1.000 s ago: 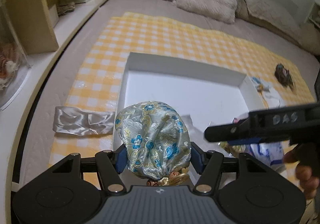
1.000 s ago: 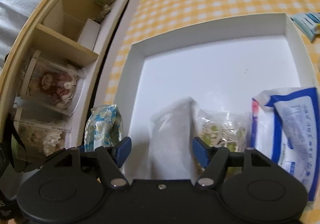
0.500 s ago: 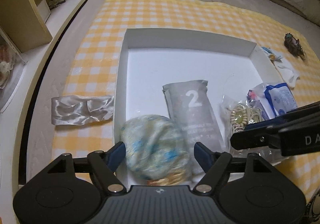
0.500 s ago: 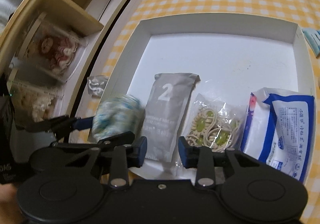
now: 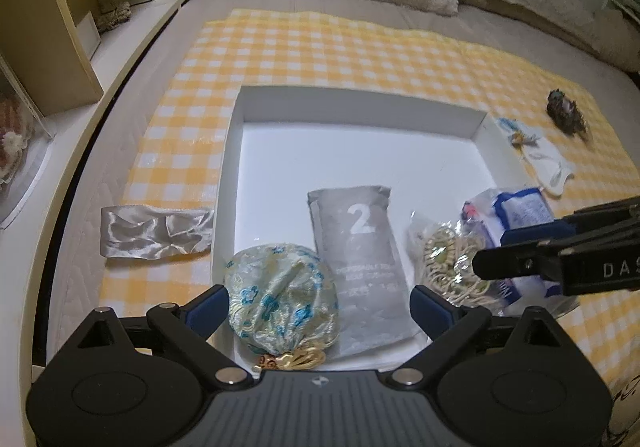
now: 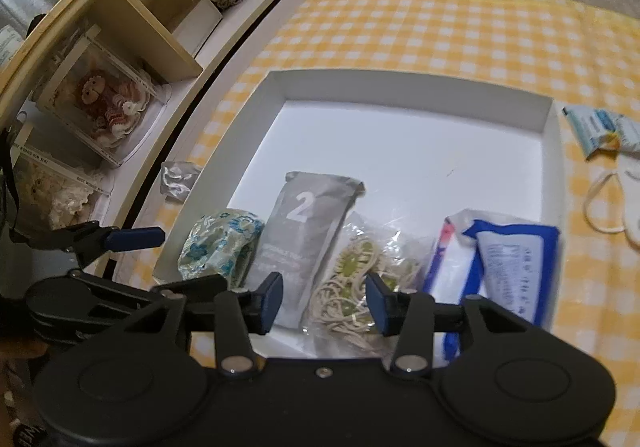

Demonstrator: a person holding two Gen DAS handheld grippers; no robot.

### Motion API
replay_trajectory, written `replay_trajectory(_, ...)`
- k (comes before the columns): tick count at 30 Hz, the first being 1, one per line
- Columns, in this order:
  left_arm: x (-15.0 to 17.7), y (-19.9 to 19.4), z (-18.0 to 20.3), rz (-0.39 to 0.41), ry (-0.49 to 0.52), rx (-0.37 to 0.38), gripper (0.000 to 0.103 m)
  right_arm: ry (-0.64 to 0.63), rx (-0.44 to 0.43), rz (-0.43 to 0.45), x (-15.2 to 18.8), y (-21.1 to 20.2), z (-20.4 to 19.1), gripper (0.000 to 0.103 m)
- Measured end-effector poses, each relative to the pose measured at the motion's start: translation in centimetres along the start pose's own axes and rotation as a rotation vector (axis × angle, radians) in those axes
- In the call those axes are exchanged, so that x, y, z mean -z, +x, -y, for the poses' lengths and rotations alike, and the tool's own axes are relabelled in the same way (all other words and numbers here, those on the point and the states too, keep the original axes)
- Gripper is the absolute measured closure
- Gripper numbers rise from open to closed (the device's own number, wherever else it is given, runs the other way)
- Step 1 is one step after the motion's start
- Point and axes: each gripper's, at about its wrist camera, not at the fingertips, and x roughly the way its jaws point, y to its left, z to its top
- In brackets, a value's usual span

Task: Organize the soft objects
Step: 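Lower the grey pouch into the tray and open right gripper while left releases the floral pouch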

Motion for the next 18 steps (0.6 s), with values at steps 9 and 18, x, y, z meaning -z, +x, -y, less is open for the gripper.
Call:
replay_trajectory(9,-0.1,-1.9,0.9,0.045,-0.020,0.017,0.000,-0.031,0.031,0.067,0.7,-2.8,0.6,0.031)
replay_trajectory(18,0.1,-2.7,1.2,0.058,-0.030,-0.003,0.000,-0.062,0.087,0.126,1.5,-5.4,1.3,0.006)
